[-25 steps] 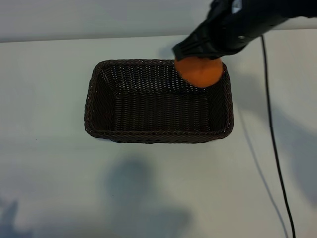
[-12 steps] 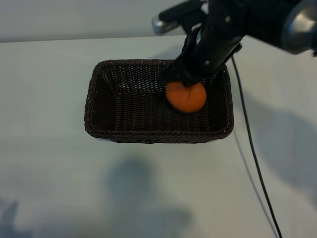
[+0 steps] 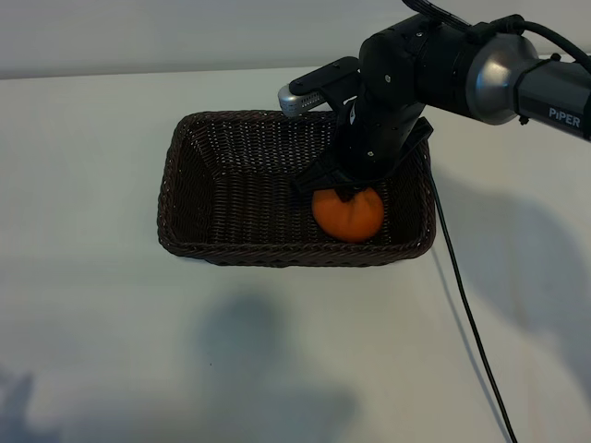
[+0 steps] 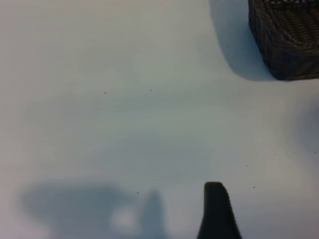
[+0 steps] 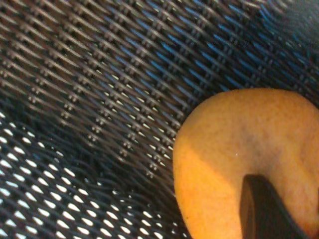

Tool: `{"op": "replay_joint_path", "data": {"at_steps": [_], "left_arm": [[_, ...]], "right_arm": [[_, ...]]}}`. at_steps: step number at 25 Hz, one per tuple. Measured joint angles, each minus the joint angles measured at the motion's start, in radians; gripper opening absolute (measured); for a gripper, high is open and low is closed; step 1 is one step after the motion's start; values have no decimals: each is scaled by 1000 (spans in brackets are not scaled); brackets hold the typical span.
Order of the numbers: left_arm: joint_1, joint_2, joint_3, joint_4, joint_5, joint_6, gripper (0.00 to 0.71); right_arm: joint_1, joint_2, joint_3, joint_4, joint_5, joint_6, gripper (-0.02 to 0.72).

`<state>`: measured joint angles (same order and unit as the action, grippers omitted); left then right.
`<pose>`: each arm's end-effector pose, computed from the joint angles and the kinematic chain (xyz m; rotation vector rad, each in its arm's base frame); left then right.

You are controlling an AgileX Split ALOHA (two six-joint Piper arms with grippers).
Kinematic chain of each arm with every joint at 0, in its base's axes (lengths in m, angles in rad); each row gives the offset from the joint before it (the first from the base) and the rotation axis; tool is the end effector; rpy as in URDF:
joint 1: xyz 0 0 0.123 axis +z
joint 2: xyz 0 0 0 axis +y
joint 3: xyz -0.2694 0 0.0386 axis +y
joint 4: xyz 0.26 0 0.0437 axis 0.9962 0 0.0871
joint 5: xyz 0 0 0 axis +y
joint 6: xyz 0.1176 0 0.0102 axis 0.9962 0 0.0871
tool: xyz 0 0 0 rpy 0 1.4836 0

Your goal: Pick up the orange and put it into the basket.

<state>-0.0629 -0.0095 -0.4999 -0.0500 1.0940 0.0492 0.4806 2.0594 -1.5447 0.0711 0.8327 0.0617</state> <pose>0.0391 -0.0077 0.2677 0.1194 2.0644 -0.0685 0.3912 0.2110 0.1406 -0.5375 2.8004 0.2021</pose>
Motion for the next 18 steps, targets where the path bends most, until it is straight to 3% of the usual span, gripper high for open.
{"op": "replay_joint_path", "data": {"at_steps": [2,4,9,11,14,18], "left_arm": [[0,0,0,0,0,0,486],[0,0,0,0,0,0,486],[0,0,0,0,0,-1,486],[0,0,0,0,0,-1,486],[0,0,0,0,0,-1,486],[0,0,0,0,0,-3,486]], "right_arm": [[0,0,0,0,0,0,117],[0,0,0,5,0,0,182],[0,-5,-1,37,19,-1,567],[0,-18,-1,38,28,-1,672],[0,-49,-5,44,35,-1,697],[0,-80,-53,35,60,0,657]]}}
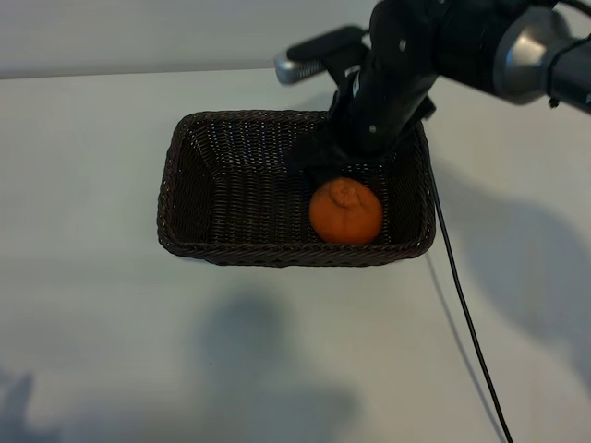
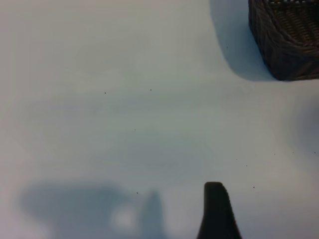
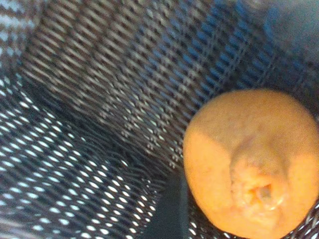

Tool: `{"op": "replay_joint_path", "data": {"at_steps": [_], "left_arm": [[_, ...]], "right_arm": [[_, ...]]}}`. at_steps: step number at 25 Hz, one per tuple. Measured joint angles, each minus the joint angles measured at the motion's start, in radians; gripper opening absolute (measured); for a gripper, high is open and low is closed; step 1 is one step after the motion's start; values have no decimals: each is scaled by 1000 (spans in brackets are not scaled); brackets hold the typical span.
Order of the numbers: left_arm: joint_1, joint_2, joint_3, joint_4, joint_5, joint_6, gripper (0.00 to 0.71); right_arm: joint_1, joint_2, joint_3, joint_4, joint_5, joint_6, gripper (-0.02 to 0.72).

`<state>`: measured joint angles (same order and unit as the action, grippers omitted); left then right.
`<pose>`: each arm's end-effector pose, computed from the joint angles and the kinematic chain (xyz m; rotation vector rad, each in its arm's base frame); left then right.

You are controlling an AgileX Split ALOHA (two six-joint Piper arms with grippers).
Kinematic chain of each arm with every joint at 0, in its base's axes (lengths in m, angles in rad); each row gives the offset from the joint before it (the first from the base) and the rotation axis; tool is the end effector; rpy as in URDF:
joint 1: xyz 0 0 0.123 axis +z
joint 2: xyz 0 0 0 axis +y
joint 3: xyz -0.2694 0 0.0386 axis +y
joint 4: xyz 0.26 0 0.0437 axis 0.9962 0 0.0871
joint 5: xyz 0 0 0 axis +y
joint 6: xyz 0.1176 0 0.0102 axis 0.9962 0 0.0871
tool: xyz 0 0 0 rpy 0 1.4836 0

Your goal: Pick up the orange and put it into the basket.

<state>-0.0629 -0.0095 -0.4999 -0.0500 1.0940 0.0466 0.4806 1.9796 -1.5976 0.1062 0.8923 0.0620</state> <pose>0.0391 -0.0077 0.2677 0.1168 2.0646 -0.0701 0.3895 0.2141 0.1895 -0.5095 2.7378 0.2733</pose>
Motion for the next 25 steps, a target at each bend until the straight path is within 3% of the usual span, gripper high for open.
{"op": "replay_joint_path", "data": {"at_steps": [11,16,25], "left_arm": [[0,0,0,0,0,0,486],[0,0,0,0,0,0,486],[0,0,0,0,0,0,486]], "right_arm": [[-47,-11,-178,-160,161,30,620],[-146,-11,-178,-166,190,21,606],[-416,-11,-178,-173,222,-22,601]]}}
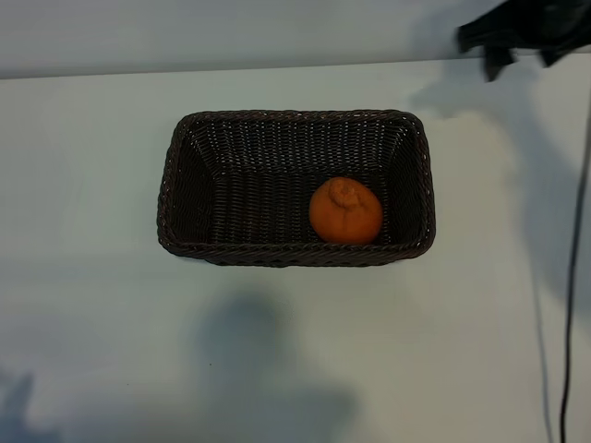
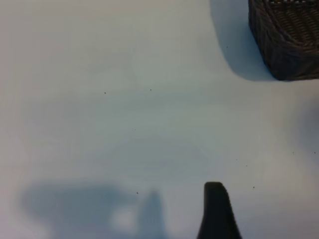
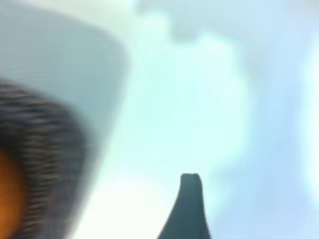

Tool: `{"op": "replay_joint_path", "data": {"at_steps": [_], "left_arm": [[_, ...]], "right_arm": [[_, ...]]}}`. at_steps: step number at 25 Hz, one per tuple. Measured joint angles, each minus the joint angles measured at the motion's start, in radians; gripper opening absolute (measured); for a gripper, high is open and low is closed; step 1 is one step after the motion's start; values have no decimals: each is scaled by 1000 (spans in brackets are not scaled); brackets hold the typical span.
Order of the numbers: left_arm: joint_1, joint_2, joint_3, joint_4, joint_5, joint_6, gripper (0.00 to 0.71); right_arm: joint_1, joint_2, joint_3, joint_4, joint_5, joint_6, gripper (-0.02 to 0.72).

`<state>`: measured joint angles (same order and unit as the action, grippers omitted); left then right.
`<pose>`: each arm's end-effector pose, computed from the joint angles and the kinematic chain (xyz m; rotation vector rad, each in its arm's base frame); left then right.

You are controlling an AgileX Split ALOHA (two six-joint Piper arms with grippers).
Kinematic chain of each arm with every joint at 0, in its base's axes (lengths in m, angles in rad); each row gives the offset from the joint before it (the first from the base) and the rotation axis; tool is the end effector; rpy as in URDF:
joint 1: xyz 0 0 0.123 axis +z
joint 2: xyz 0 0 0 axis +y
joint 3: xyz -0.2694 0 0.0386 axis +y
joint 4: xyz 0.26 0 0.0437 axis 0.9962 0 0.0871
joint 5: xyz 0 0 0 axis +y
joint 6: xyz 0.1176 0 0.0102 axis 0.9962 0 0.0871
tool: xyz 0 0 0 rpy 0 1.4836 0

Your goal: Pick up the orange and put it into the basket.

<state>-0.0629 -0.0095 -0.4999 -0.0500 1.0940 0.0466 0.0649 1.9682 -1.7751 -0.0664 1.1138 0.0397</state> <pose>0.0391 -0.0077 0.2677 0.1168 2.0646 -0.0701 0.4435 0.0218 0.2388 -0.0612 2.7864 -0.0643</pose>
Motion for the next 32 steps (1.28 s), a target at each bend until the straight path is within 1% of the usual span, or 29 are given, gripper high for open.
{"op": "replay_joint_path", "data": {"at_steps": [4,7,15,25,28,32], "left_arm": [[0,0,0,0,0,0,486],[0,0,0,0,0,0,486],[0,0,0,0,0,3,486],[0,0,0,0,0,3,486],[0,0,0,0,0,3,486],[0,0,0,0,0,3,486]], "right_arm": [[-78,0,0,5,10,-6,601],[-99,-5,0,14,11,-15,601],[-102,-95,0,18,18,-20,599],[-102,-264,0,17,78,-22,599],[-102,-324,0,17,107,-22,598],[-102,-408,0,17,114,-17,598]]}}
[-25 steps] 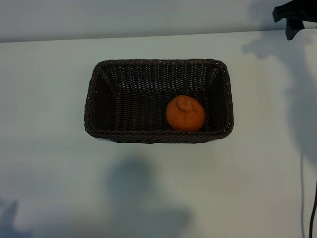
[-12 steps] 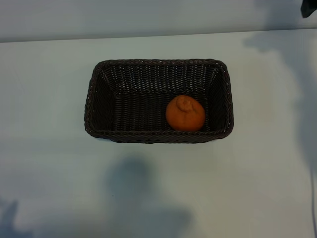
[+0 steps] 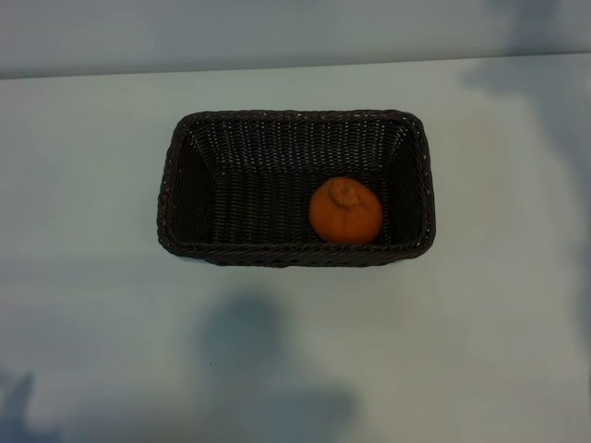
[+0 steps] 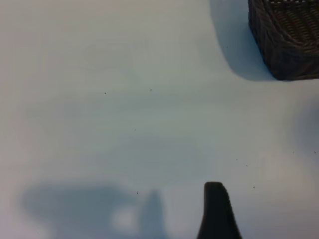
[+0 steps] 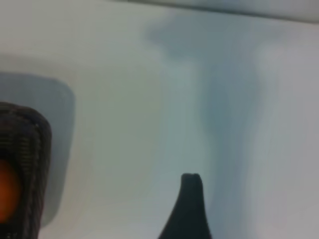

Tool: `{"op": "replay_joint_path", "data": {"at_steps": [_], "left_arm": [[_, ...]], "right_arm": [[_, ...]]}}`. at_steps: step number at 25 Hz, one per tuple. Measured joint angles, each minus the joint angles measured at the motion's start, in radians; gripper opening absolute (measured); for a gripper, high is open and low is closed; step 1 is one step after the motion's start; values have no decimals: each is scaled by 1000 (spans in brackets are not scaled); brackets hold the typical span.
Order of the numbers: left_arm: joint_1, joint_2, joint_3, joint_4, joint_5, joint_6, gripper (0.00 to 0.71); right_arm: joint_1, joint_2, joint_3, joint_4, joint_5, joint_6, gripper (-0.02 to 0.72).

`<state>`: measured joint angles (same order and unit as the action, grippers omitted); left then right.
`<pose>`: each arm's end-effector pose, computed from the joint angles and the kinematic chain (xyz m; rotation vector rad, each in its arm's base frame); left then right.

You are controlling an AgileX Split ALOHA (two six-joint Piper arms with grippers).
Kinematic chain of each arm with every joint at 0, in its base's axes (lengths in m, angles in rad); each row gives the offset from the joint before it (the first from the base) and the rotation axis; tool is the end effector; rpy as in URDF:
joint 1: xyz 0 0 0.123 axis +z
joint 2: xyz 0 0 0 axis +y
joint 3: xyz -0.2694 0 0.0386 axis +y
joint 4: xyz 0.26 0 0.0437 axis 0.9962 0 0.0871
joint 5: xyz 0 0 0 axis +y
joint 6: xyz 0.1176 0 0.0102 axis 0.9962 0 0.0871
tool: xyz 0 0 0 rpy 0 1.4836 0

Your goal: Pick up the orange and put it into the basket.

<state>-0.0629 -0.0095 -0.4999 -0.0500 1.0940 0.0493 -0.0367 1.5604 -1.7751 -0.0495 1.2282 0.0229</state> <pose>0.0391 -0.0077 0.2677 0.1195 2.0644 -0.0684 0.3509 -0.0184 0.3966 0.0731 2.4956 -0.0709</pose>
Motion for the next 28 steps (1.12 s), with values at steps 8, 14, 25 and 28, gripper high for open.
{"op": "replay_joint_path", "data": {"at_steps": [8,14,25,28], "left_arm": [[0,0,0,0,0,-1,486],[0,0,0,0,0,-2,486],[0,0,0,0,0,-2,486],[0,0,0,0,0,-2,486]], "right_arm": [[0,-164,15,-1,0,7,598],[0,-304,110,-16,0,10,598],[0,-614,266,-18,0,16,597],[0,-703,302,-19,-7,20,597]]}}
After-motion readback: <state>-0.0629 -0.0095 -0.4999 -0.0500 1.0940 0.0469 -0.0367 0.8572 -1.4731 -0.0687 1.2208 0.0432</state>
